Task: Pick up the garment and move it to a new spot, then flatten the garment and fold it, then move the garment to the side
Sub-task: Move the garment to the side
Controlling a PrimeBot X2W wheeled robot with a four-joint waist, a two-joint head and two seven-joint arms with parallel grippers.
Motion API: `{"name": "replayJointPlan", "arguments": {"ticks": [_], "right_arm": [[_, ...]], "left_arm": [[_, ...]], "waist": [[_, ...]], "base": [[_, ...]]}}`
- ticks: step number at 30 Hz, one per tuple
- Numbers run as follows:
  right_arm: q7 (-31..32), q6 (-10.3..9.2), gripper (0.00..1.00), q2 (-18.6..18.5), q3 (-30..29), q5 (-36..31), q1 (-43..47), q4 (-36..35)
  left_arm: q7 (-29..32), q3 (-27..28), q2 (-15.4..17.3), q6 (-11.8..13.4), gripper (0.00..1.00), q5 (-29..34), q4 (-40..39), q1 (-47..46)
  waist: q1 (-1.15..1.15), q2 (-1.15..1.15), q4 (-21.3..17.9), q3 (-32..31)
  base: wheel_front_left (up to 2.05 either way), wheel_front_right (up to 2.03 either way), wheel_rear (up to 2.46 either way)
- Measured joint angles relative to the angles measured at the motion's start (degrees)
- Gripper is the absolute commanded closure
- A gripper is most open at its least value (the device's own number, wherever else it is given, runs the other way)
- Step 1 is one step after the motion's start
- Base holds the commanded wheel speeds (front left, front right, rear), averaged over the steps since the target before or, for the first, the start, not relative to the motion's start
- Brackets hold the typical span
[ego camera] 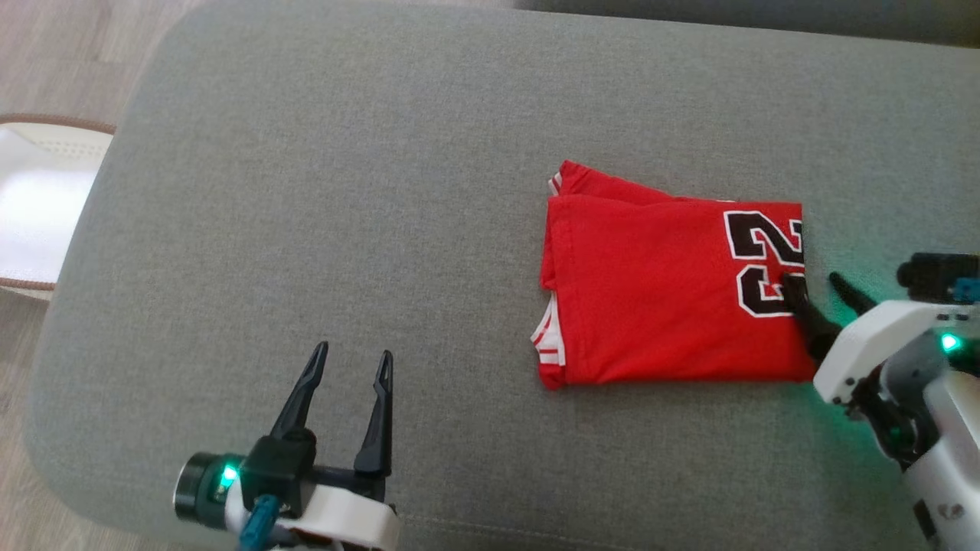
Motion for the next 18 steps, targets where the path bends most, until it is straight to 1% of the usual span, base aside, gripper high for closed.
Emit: {"name": "replayJointPlan", "arguments": {"ticks": [1,2,3,4,5,8,13,18], "right_arm": [[0.78,0.0,0.05,-0.26,0.91,0.73,0.03,-0.19],[1.55,0.0,0.27,-0.45,1.7,1.32,0.14,-0.25],[2.08,0.0,0.55,-0.55,2.34,1.9,0.3,-0.32],[2.57,0.0,0.89,-0.68,2.72,2.64,0.48,-0.52],[3.16,0.0,1.0,-0.81,3.01,3.48,0.58,-0.69],[4.08,0.01,1.0,-1.41,4.12,4.72,0.48,-1.19],[4.06,0.01,1.0,-2.1,4.8,4.72,-1.29,-1.25],[4.23,0.01,1.0,-5.05,4.54,4.54,-7.46,-1.12]], "left_arm": [[0.0,-0.05,0.0,0.35,0.0,0.0,0.12,0.0],[0.0,-0.16,0.0,0.41,0.0,-0.22,0.18,-0.01],[0.0,-0.4,0.0,0.43,0.0,-0.49,0.24,-0.01],[0.0,-0.63,0.0,0.62,0.0,-0.57,0.37,-0.02],[0.0,-0.94,0.0,0.87,0.0,-0.57,0.41,-0.02],[0.0,-1.7,0.0,1.08,0.0,-0.99,0.43,-0.15],[0.0,-1.76,-0.01,1.66,0.0,-1.0,0.37,-1.54],[0.0,-2.09,-0.07,1.59,0.0,-1.42,0.34,-3.04]], "waist": [[0.0,0.0,0.04,0.15],[0.0,0.0,0.06,0.28],[0.0,0.0,0.05,0.37],[0.0,0.0,0.04,0.42],[0.0,0.0,-0.01,0.47],[0.0,0.0,-0.4,0.65],[0.0,0.0,-1.61,1.32],[0.0,0.0,-3.63,3.07]], "base": [[0.0,0.0,0.0],[0.0,0.0,0.0],[0.0,0.0,0.0],[0.0,0.0,0.0],[0.0,0.0,0.0],[0.0,0.0,0.0],[0.0,0.0,0.0],[0.0,0.0,0.0]]}}
